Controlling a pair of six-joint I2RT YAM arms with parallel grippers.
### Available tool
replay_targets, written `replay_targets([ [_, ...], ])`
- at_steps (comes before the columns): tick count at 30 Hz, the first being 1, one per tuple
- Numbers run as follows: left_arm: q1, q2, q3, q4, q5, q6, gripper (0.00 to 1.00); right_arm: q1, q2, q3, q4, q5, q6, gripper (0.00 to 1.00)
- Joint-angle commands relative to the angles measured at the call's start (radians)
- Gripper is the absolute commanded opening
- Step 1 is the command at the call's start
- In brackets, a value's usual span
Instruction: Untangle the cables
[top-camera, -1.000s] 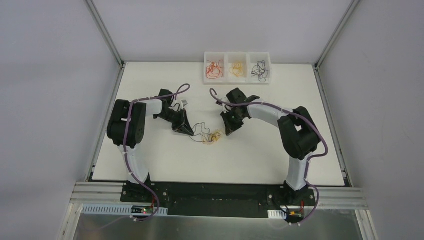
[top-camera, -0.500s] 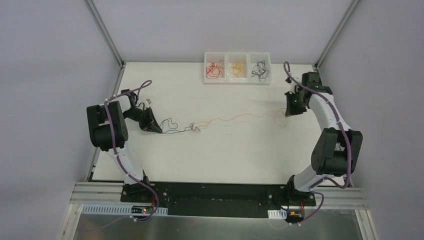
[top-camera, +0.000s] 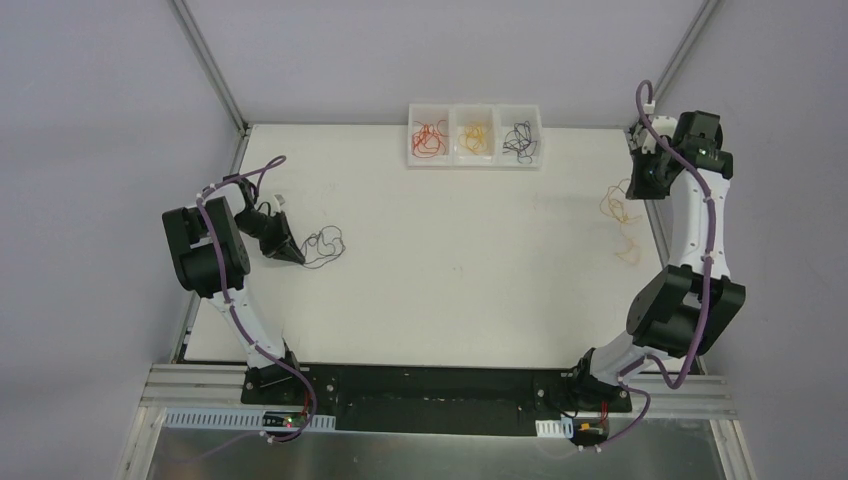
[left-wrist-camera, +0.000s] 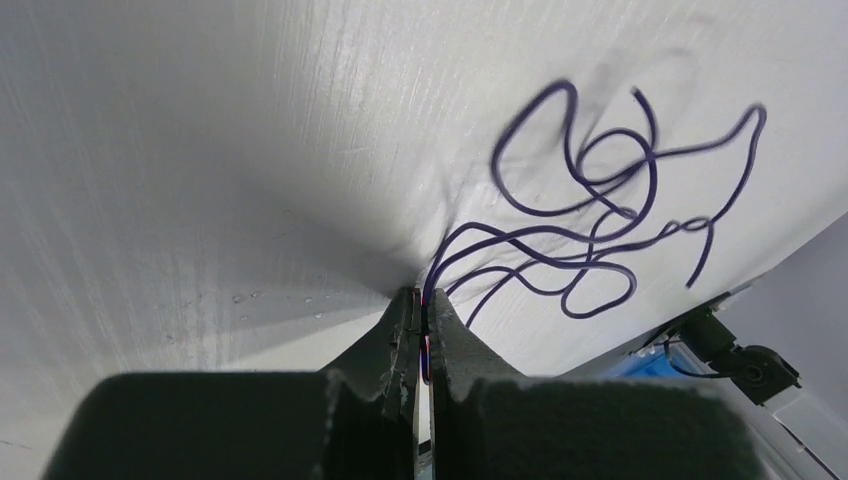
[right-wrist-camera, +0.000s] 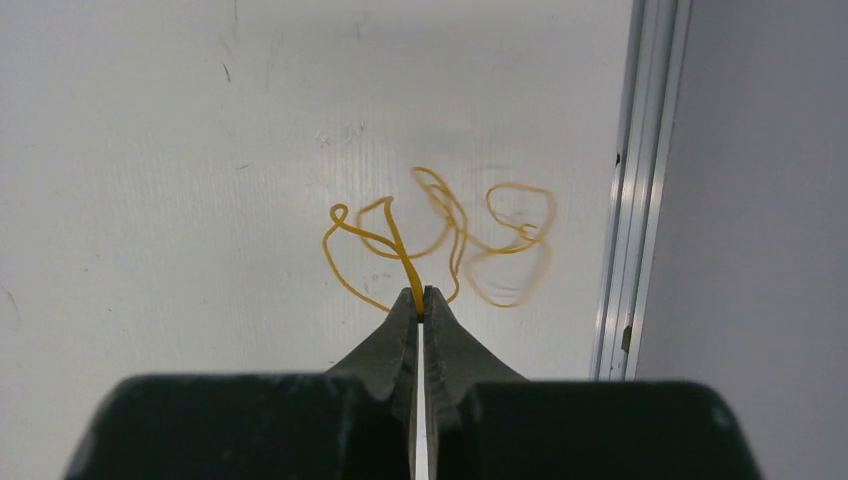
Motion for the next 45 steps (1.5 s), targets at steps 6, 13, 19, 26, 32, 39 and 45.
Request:
replay_targets([
  [6, -0.030, 0.026, -0.008, -0.025, 0.083, 0.024, 0.00, 0.013, 0.053, 0.304, -0.093, -0.214, 0.154, 0.00],
  [13, -0.191, -0.045, -0.039, 0.025, 0.135, 0.018, 0.00, 0.117, 0.150, 0.573, 0.024, -0.292, 0.415, 0.00],
  [19, -0.304, -0.041, -0.026, 0.071, 0.150, -0.028, 0.00, 0.250, 0.275, 0.732, 0.213, -0.232, 0.591, 0.00],
  [26, -0.395, -0.003, 0.028, 0.106, 0.147, -0.092, 0.00, 0.349, 0.454, 0.853, 0.399, -0.066, 0.646, 0.00],
  [32, -0.435, 0.018, 0.040, 0.130, 0.136, -0.122, 0.00, 0.395, 0.596, 0.953, 0.504, -0.011, 0.686, 0.00],
  [39, -0.483, 0.035, 0.026, 0.151, 0.125, -0.143, 0.00, 0.440, 0.697, 1.007, 0.615, 0.052, 0.730, 0.00],
  [45, -0.488, 0.054, 0.038, 0.154, 0.112, -0.148, 0.00, 0.465, 0.750, 1.011, 0.692, 0.081, 0.733, 0.00],
])
